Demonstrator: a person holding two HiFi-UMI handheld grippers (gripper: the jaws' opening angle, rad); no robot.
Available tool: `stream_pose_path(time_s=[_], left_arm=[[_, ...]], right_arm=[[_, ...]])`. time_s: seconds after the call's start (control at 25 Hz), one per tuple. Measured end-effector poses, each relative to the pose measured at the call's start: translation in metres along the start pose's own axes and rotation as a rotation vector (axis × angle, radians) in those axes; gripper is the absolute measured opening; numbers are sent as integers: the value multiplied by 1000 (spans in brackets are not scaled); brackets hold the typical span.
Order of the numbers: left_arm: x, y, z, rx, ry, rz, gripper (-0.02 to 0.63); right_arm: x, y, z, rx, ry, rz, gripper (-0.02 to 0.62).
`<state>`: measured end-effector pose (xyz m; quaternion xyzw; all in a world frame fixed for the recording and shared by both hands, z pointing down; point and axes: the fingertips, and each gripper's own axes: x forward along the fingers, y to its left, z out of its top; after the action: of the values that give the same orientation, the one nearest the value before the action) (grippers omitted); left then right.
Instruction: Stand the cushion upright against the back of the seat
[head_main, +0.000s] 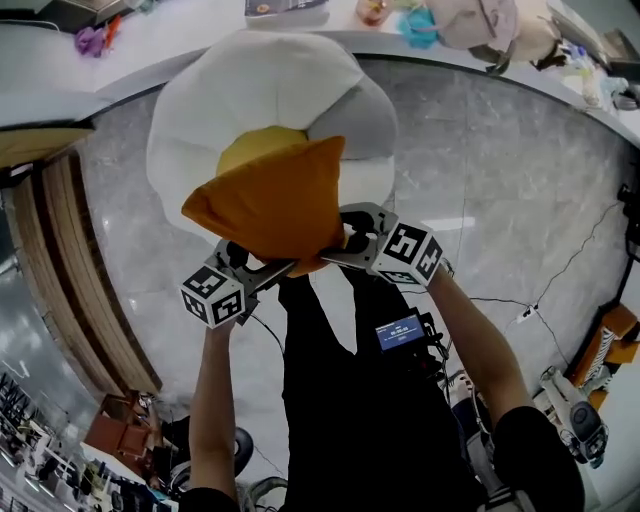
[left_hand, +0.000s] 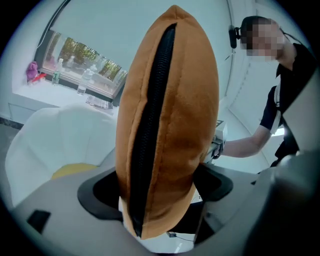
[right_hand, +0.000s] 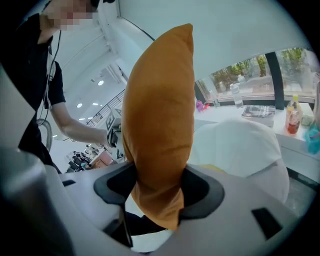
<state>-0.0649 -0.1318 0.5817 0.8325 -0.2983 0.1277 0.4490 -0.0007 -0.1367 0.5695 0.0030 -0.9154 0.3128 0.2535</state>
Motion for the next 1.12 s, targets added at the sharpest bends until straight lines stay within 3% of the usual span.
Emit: stream_pose_path(time_s=[0.56, 1.12], left_arm=[[86, 149, -64, 138, 284, 221, 442], [137, 259, -67, 337, 342, 337, 430]], right_arm=[[84, -136, -85, -165, 175, -154, 281], [153, -243, -123, -196, 253, -272, 280]])
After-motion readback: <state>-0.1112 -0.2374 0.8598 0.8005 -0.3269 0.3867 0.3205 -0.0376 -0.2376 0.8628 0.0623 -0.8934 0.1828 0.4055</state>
